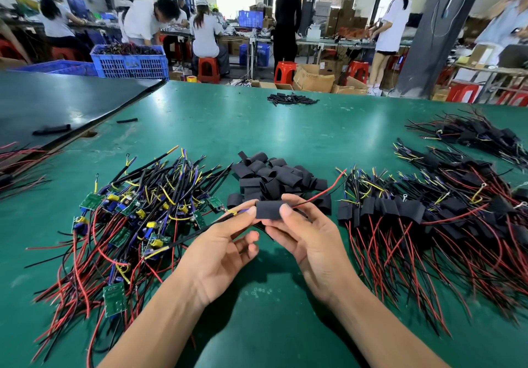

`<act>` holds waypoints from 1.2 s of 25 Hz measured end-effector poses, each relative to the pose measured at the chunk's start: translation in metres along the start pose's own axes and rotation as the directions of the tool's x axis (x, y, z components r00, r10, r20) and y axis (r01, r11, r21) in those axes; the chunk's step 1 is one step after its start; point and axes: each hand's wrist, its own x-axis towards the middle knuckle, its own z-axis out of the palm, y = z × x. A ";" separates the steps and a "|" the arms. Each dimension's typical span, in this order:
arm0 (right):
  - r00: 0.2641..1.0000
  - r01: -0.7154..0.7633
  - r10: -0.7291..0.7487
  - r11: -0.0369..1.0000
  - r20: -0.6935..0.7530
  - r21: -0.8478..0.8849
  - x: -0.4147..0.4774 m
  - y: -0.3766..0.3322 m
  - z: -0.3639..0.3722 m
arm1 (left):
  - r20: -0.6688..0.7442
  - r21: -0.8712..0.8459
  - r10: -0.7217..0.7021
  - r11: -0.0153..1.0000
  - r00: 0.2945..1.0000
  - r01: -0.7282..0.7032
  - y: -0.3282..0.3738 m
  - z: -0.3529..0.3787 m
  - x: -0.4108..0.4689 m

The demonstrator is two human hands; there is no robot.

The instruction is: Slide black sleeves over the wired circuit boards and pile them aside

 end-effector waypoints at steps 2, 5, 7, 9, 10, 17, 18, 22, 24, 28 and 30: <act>0.999 0.000 0.000 1.000 -0.032 -0.011 0.002 -0.001 -0.001 | -0.014 -0.002 0.025 1.000 1.000 -0.025 0.001 0.000 0.000; 0.999 0.006 -0.009 0.998 -0.047 -0.056 0.002 0.002 -0.003 | -0.027 -0.009 0.027 1.000 0.999 -0.028 0.001 -0.001 0.001; 0.999 0.007 -0.010 0.997 -0.040 -0.081 0.002 0.003 -0.003 | -0.037 -0.008 0.015 1.000 0.999 -0.016 0.001 -0.001 0.000; 0.999 0.003 -0.007 0.994 -0.037 -0.106 0.001 0.004 -0.003 | -0.047 0.004 0.004 1.000 0.999 -0.004 0.002 -0.002 0.000; 0.999 -0.001 -0.003 0.993 -0.038 -0.118 0.001 0.004 -0.003 | -0.054 0.009 0.000 1.000 0.999 0.000 0.002 -0.003 0.000; 0.966 -0.233 0.248 0.956 0.069 -0.177 -0.002 -0.007 -0.006 | -0.070 0.036 -0.017 0.999 0.997 0.020 0.009 -0.003 0.000; 0.940 -0.292 0.322 0.931 0.112 -0.221 -0.004 -0.009 -0.005 | -0.051 0.039 -0.022 0.999 0.998 0.024 0.011 -0.003 0.000; 0.890 -0.349 0.406 0.900 0.210 -0.262 -0.009 -0.009 -0.005 | 0.088 0.048 -0.053 0.998 0.995 0.049 0.015 -0.005 -0.005; 0.890 -0.345 0.402 0.902 0.216 -0.258 -0.008 -0.008 -0.006 | 0.100 0.057 -0.054 0.997 0.994 0.049 0.015 -0.006 -0.006; 0.880 -0.325 0.402 0.898 0.253 -0.296 -0.010 -0.005 -0.007 | 0.084 0.080 -0.063 0.995 0.994 0.056 0.016 -0.006 -0.008; 0.877 -0.323 0.403 0.897 0.261 -0.301 -0.009 -0.004 -0.006 | 0.065 0.085 -0.071 0.994 0.995 0.065 0.017 -0.008 -0.008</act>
